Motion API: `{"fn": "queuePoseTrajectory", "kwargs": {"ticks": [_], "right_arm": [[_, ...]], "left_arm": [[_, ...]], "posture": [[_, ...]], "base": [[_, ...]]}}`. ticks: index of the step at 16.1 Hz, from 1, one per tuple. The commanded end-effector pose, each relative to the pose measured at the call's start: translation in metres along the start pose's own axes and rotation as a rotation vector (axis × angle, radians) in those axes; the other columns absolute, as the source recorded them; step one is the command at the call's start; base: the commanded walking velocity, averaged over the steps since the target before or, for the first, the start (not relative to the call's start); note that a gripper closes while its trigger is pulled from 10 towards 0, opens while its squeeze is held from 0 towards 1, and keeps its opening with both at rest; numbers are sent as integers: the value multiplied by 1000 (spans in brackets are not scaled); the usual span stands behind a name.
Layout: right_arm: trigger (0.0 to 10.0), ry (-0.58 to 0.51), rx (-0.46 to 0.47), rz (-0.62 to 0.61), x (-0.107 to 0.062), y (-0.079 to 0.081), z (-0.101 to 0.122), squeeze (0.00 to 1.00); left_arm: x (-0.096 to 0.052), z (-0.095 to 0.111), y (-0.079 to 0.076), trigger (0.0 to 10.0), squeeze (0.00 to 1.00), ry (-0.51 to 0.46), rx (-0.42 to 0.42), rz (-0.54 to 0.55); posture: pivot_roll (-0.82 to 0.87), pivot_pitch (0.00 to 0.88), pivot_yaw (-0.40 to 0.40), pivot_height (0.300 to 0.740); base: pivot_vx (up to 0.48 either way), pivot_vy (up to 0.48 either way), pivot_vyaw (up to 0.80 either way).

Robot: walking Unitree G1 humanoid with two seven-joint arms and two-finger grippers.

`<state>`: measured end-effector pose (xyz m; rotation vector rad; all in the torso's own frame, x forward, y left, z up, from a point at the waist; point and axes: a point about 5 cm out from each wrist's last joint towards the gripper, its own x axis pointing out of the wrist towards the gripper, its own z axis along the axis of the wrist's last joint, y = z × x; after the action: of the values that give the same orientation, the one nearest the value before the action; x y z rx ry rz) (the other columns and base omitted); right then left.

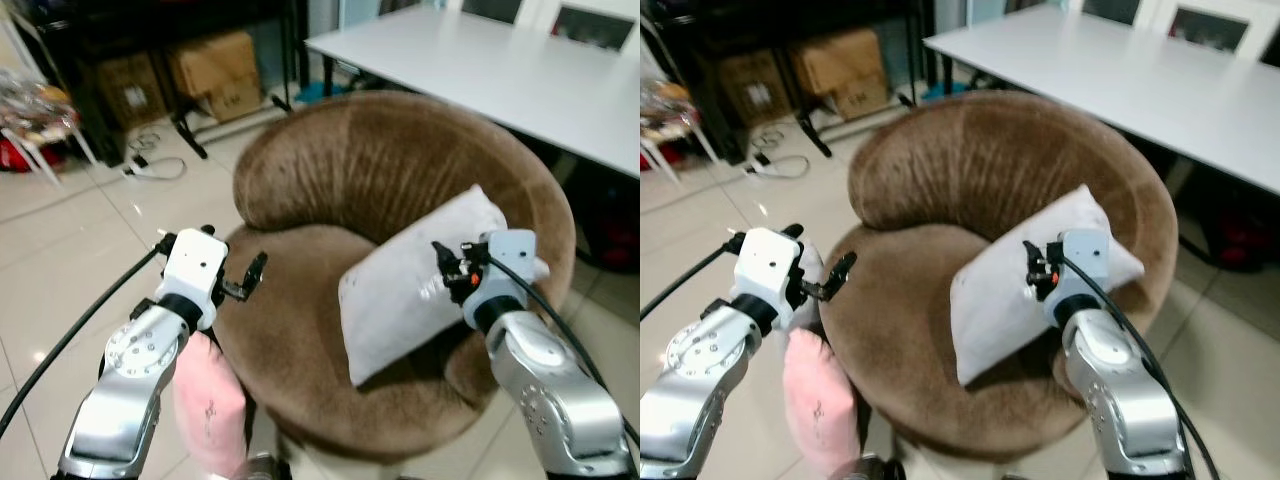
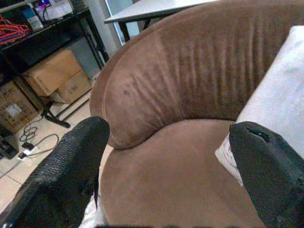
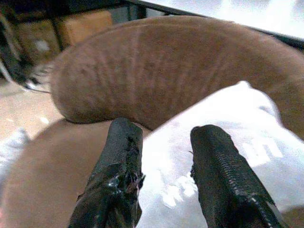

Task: Move the pillow to the sofa from floor

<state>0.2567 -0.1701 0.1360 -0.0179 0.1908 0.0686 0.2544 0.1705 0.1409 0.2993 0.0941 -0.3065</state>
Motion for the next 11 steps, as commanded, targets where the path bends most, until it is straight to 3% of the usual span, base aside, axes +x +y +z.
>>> {"fn": "queuePoseTrajectory", "kwargs": {"ticks": [1, 6, 11], "right_arm": [[10000, -13, -32, 11, -2, 4, 4, 0], [10000, -13, -77, -44, -3, -1, 8, 0], [10000, -7, -88, -36, -1, 0, 8, 0]], "left_arm": [[-3, -1, 3, 10000, 0, 12, 15, 27], [-4, -1, 9, 10000, 0, 14, 18, 79], [-5, 1, 8, 10000, 0, -8, -2, 73]], "posture": [[-85, 0, 34, 740], [-72, 0, 4, 740], [-66, 0, 6, 740]], "base": [[-277, 0, 0], [-263, 0, 0], [0, 0, 0]]}}
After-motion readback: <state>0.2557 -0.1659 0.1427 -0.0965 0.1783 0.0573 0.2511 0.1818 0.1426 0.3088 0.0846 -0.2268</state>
